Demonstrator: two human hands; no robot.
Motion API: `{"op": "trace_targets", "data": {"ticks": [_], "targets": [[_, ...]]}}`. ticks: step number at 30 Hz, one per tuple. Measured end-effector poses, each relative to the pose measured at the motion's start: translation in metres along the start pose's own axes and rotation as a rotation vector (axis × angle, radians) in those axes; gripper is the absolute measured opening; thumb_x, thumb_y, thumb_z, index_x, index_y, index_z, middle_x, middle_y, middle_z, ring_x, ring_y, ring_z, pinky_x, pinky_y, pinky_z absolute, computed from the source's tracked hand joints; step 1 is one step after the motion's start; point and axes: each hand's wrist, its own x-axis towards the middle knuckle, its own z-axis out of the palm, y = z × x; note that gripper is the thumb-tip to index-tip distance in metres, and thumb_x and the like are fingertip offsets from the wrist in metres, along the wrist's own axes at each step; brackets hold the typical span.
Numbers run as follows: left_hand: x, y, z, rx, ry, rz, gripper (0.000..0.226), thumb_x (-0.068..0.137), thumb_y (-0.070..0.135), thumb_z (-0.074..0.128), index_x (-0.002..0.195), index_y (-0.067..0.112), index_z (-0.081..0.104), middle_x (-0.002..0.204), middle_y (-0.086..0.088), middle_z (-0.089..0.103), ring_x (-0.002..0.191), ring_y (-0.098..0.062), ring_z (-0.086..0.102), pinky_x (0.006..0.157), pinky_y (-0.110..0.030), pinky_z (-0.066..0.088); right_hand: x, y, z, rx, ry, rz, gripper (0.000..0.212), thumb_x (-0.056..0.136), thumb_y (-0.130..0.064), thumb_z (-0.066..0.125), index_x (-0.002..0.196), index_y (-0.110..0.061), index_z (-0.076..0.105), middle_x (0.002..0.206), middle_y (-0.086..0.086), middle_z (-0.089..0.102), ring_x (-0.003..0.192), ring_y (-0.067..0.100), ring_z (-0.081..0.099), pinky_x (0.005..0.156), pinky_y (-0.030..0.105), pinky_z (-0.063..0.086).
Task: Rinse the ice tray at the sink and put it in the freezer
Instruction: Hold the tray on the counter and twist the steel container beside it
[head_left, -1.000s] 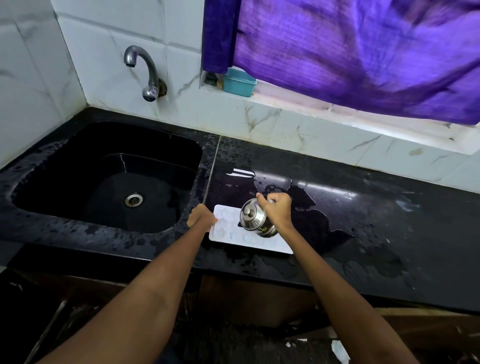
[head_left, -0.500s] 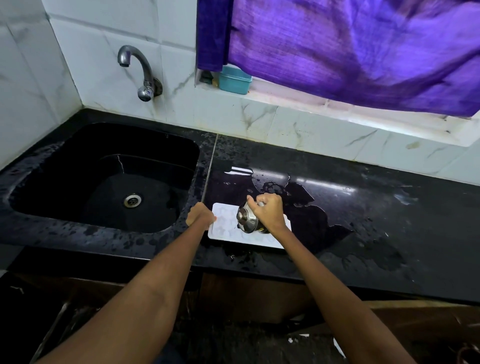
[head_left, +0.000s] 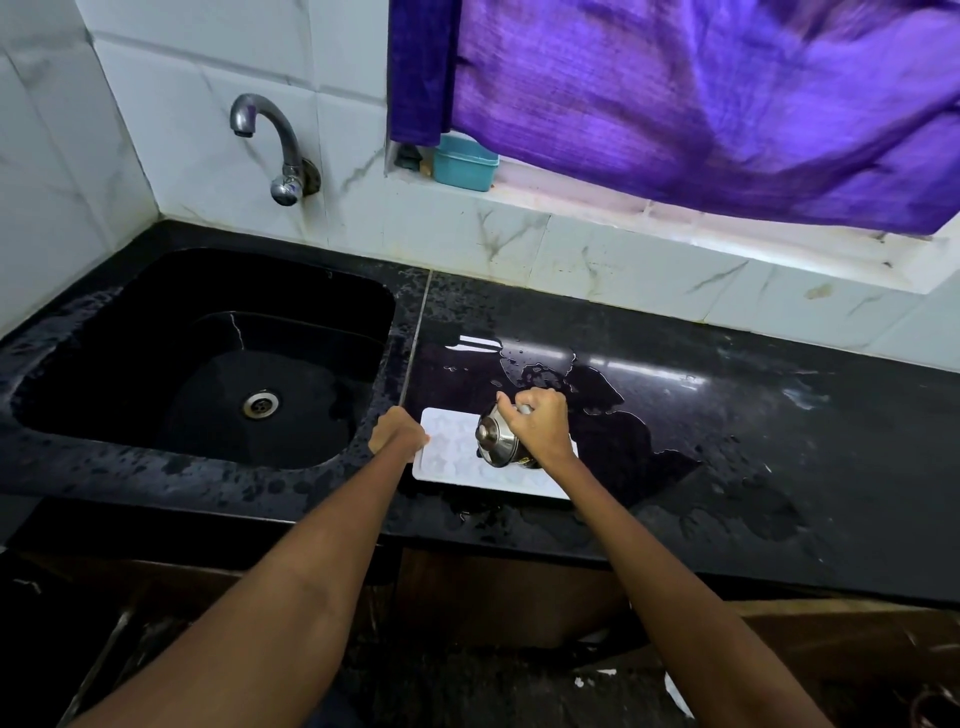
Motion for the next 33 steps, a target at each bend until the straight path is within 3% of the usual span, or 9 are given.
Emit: {"op": "trace_targets", "data": {"ticks": [2,4,6,14,22,24,26,28,33], "targets": [[0.000,0.000,0.000,-0.003,0.003,-0.003,0.048,0.086,0.019,0.070,0.128,0.002,0.053,0.134,-0.015,0.057,0.122,-0.031,0.057,0.094,-0.038,0.049,0.000,-0.001,-0.001,0.002,-0.004,0.009,0.065,0.079,-0.006,0.068,0.042,-0.019,0.016,0.039,-0.003,0.016,0.044,0.018,0.021,0.059,0.021,0.028],[0.000,-0.001,0.000,-0.002,0.007,0.000,0.048,0.086,0.019,0.070,0.128,0.002,0.053,0.134,-0.015,0.057,0.122,-0.031,0.056,0.094,-0.039,0.049,0.001,-0.002,-0.004,0.017,-0.004,0.037,0.069,0.078,-0.005,0.069,0.043,-0.024,0.012,0.040,-0.008,0.012,0.043,0.016,0.017,0.050,0.011,0.021],[0.000,-0.001,0.000,0.000,0.007,0.005,0.047,0.086,0.018,0.069,0.127,0.002,0.053,0.134,-0.015,0.057,0.122,-0.031,0.057,0.094,-0.039,0.049,0.003,0.001,-0.008,0.061,0.004,0.085,0.069,0.078,-0.004,0.069,0.044,-0.026,0.012,0.041,-0.009,0.012,0.042,0.011,0.014,0.043,0.011,0.023],[0.000,0.000,0.001,-0.001,0.001,0.011,0.045,0.087,0.014,0.067,0.128,0.001,0.052,0.132,-0.016,0.058,0.118,-0.032,0.060,0.095,-0.041,0.052,0.003,0.025,-0.025,0.174,0.070,0.337,0.066,0.076,-0.007,0.071,0.042,-0.025,0.017,0.041,-0.009,0.016,0.041,0.006,0.019,0.047,0.022,0.019],[0.000,0.000,0.000,-0.035,-0.014,0.009,0.044,0.087,0.014,0.067,0.127,-0.001,0.054,0.130,-0.017,0.060,0.113,-0.033,0.063,0.094,-0.043,0.053,-0.006,0.020,-0.023,0.029,0.036,0.142,0.069,0.079,-0.008,0.069,0.045,-0.026,0.012,0.040,-0.010,0.014,0.037,0.008,0.016,0.049,0.024,0.023],[0.000,0.000,0.001,-0.032,-0.005,0.009,0.043,0.087,0.014,0.067,0.126,0.000,0.055,0.129,-0.017,0.060,0.113,-0.032,0.063,0.095,-0.041,0.053,-0.007,0.019,-0.021,-0.048,0.000,0.090,0.069,0.080,-0.009,0.068,0.044,-0.025,0.011,0.040,-0.009,0.014,0.042,0.015,0.022,0.059,0.023,0.029],[-0.001,-0.001,0.001,-0.008,0.012,0.011,0.043,0.087,0.016,0.067,0.126,0.001,0.054,0.130,-0.017,0.059,0.116,-0.032,0.061,0.095,-0.039,0.052,-0.009,0.018,-0.018,-0.101,-0.036,0.095,0.067,0.082,-0.014,0.066,0.042,-0.023,0.013,0.041,-0.005,0.018,0.049,0.023,0.030,0.069,0.029,0.037],[0.000,-0.001,0.002,-0.005,0.014,0.011,0.044,0.088,0.016,0.067,0.126,0.001,0.054,0.131,-0.016,0.059,0.117,-0.032,0.060,0.094,-0.038,0.051,-0.009,0.018,-0.015,-0.127,-0.056,0.111,0.066,0.083,-0.017,0.065,0.041,-0.023,0.015,0.042,-0.003,0.022,0.055,0.025,0.035,0.068,0.037,0.042],[-0.001,-0.001,0.001,0.000,0.015,0.015,0.049,0.087,0.018,0.068,0.130,0.002,0.050,0.135,-0.016,0.055,0.122,-0.032,0.056,0.096,-0.040,0.049,-0.007,0.017,-0.015,-0.141,-0.054,0.069,0.067,0.083,-0.015,0.066,0.041,-0.024,0.014,0.044,0.010,0.032,0.051,0.026,0.036,0.071,0.031,0.034]]}}
